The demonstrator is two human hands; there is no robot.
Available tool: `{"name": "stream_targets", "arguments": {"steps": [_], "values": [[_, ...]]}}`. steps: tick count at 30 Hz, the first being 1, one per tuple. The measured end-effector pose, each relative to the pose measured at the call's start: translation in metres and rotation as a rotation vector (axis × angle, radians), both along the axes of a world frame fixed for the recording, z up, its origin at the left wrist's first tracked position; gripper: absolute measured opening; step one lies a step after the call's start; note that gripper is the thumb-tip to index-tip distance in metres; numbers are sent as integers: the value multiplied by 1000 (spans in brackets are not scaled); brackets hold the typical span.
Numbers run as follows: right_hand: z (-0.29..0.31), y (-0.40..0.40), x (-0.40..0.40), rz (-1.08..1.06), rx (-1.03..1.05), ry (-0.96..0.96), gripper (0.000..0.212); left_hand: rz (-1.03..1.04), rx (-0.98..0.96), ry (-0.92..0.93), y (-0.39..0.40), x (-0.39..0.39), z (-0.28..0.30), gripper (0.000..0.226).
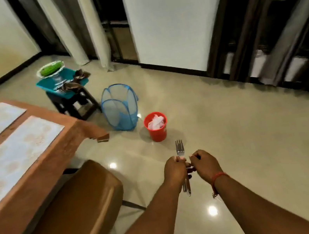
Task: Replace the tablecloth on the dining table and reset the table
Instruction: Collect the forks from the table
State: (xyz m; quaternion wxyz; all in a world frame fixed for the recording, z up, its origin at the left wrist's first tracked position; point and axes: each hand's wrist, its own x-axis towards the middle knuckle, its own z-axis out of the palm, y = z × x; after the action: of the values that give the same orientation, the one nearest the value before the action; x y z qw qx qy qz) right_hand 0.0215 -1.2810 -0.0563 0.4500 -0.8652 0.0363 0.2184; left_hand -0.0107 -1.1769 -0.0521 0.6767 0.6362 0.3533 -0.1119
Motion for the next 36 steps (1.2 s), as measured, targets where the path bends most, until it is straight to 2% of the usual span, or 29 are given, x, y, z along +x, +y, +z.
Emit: {"name": "stream_targets", "arguments": {"steps": [6, 11, 14, 17, 23, 27, 30, 36], "values": [[-2, 91, 135, 303, -71, -60, 23, 289, -26, -32, 119, 96, 8, 20], [-9, 198, 240, 432, -101, -65, 19, 498, -33, -28, 247, 166, -11, 19], [-7, 258, 287, 480, -75, -91, 25, 599, -66, -1, 303, 189, -21, 22], [-3, 331, 327, 576, -83, -36, 25, 737, -96, 39, 358, 217, -32, 25], [-14, 474, 367, 842, -89, -17, 23, 889, -53, 7, 453, 232, -24, 22], [-22, 575, 374, 1068, -91, -33, 23, 1115, 41, 48, 514, 213, -33, 25], [-24, 644, 366, 1279, -121, -29, 21, 1334, 19, 110, 550, 195, -19, 21], [-21, 754, 300, 1625, -151, -117, 20, 1648, -58, 63, 581, 138, -7, 14]]}}
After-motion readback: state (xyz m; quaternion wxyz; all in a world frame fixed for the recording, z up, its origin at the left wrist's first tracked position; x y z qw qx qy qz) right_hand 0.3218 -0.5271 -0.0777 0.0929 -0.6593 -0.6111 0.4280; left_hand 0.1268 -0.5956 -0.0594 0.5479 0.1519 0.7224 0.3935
